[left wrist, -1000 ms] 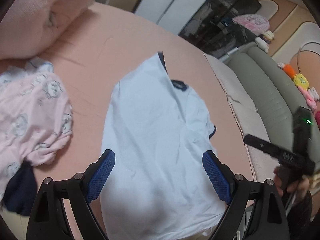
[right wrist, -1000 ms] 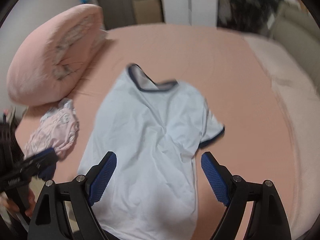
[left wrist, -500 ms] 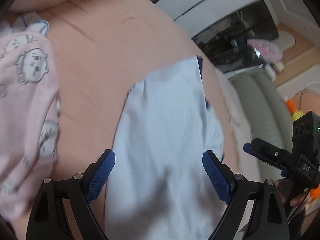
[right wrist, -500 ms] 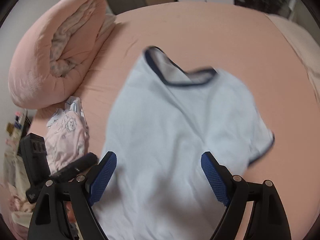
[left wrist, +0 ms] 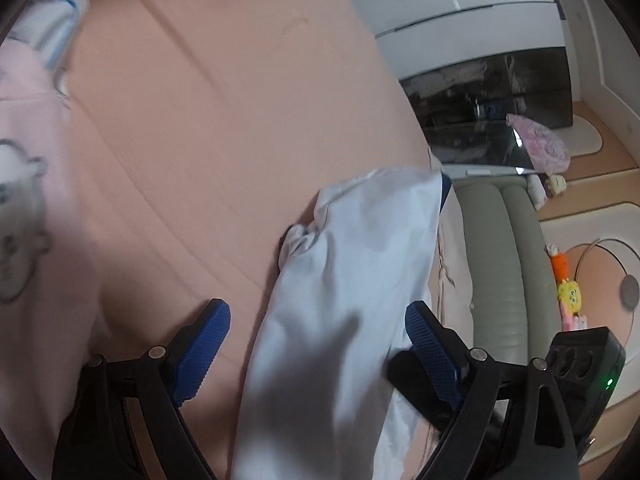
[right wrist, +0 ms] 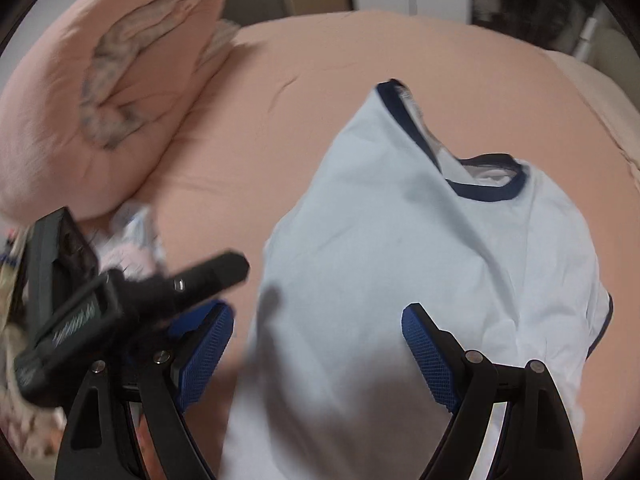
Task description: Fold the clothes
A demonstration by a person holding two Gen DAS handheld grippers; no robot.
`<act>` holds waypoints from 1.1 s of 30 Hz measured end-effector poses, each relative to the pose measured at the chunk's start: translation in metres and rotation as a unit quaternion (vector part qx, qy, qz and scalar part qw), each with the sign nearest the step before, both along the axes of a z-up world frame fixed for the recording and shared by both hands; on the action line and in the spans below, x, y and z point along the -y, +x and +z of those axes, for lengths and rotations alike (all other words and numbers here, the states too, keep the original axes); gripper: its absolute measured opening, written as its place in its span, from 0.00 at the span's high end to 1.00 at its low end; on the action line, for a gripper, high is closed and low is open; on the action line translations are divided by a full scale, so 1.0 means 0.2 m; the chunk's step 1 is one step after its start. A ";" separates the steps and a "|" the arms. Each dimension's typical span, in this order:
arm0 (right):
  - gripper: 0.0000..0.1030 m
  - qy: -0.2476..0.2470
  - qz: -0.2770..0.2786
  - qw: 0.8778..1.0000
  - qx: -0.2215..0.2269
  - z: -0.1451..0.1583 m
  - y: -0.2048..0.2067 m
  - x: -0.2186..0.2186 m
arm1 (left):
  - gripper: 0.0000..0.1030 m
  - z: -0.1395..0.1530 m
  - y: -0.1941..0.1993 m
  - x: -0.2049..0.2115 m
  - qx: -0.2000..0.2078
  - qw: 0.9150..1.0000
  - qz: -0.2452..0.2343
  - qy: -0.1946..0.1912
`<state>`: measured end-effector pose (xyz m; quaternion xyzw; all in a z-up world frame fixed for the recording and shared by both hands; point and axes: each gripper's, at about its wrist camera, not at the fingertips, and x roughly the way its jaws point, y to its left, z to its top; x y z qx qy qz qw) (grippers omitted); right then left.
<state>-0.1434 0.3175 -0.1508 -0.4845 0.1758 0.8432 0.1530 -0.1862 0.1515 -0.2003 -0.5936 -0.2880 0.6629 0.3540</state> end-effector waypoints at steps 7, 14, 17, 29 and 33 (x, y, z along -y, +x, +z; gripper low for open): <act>0.16 -0.011 -0.018 1.000 -0.019 -0.07 -0.02 0.02 | 0.13 0.00 -0.02 0.00 0.012 1.000 -0.006 0.006; 0.16 0.076 -0.001 0.997 0.014 -0.12 -0.06 0.09 | 0.13 0.01 -0.07 0.04 0.040 0.999 0.021 0.014; 0.17 0.113 0.017 0.993 0.018 -0.14 -0.07 0.13 | 0.13 0.01 -0.05 0.04 0.035 0.999 0.024 0.009; 0.65 0.018 -0.101 0.995 -0.010 -0.14 0.22 -0.22 | 0.13 0.10 0.04 -0.06 0.004 1.000 0.014 0.005; 0.65 -0.028 -0.127 0.991 -0.019 -0.19 0.31 -0.34 | 0.13 0.06 0.02 -0.09 0.024 0.999 0.021 0.015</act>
